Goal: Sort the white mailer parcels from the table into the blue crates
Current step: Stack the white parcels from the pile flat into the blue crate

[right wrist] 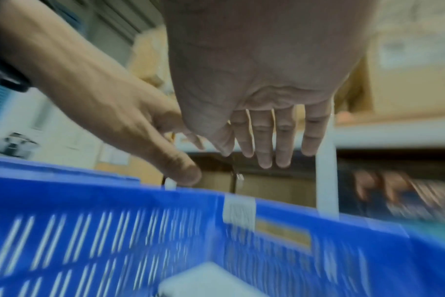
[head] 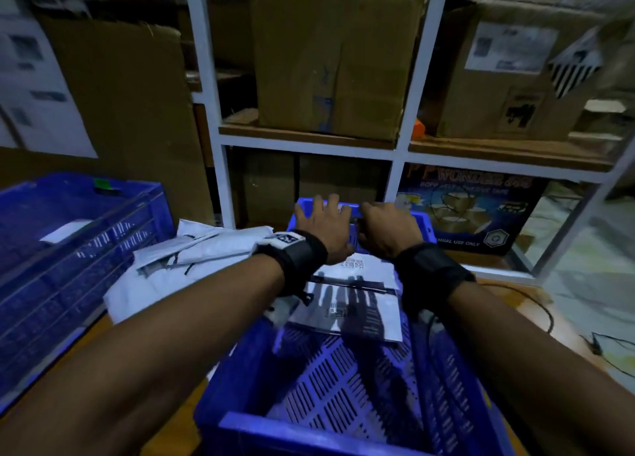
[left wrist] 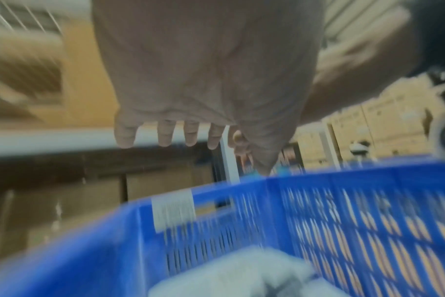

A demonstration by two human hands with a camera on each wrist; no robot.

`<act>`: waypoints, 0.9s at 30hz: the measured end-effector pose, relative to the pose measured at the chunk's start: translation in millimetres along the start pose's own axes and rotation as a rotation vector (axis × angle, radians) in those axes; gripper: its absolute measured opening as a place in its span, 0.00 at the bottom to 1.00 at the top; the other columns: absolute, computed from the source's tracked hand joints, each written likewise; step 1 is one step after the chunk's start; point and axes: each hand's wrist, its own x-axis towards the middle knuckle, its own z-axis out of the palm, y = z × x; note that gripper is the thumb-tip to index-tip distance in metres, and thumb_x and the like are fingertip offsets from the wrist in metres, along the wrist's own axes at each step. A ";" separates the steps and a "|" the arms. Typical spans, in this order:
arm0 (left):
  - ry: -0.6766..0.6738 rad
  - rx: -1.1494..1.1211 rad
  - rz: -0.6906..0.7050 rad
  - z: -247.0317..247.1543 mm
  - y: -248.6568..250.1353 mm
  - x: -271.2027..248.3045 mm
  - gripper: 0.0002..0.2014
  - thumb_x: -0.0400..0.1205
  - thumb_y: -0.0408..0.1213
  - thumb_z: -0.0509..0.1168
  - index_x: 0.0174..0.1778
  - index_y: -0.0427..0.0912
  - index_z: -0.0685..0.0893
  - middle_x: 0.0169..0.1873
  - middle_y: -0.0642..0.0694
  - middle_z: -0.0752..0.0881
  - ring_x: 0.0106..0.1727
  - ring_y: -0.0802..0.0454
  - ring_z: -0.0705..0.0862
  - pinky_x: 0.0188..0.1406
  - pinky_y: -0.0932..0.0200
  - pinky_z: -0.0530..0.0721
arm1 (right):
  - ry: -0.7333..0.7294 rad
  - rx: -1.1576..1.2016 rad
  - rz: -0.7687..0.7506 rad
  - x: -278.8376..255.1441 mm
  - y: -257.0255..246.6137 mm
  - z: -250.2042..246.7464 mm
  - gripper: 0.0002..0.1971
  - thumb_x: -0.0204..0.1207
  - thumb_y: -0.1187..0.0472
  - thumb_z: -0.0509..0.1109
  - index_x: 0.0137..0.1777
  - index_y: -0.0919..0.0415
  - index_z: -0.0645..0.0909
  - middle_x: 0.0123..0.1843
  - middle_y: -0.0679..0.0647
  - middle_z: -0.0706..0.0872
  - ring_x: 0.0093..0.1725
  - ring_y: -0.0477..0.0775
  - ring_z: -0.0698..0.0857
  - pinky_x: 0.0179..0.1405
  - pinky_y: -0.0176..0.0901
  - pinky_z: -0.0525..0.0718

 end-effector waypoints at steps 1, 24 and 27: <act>0.014 -0.013 -0.002 -8.2 -5.0 -1.9 0.38 0.80 0.59 0.65 0.83 0.47 0.61 0.84 0.41 0.53 0.84 0.36 0.53 0.76 0.23 0.57 | 0.018 -0.010 -0.021 2.8 -1.3 -5.8 0.14 0.78 0.51 0.64 0.58 0.59 0.77 0.58 0.62 0.85 0.58 0.69 0.83 0.51 0.57 0.78; -0.003 0.020 0.088 -23.5 -305.1 -70.6 0.29 0.83 0.55 0.64 0.77 0.46 0.69 0.81 0.41 0.61 0.82 0.37 0.56 0.73 0.26 0.64 | -0.341 0.001 -0.186 154.5 -254.4 -54.0 0.17 0.82 0.53 0.66 0.64 0.62 0.83 0.64 0.64 0.84 0.61 0.66 0.84 0.61 0.54 0.83; -0.069 0.003 0.106 -1.4 -334.3 -73.7 0.28 0.83 0.55 0.64 0.75 0.45 0.71 0.79 0.41 0.65 0.80 0.37 0.60 0.71 0.30 0.68 | -0.421 -0.001 -0.192 153.7 -281.5 -12.8 0.14 0.82 0.53 0.68 0.60 0.60 0.86 0.60 0.60 0.86 0.61 0.66 0.85 0.61 0.54 0.83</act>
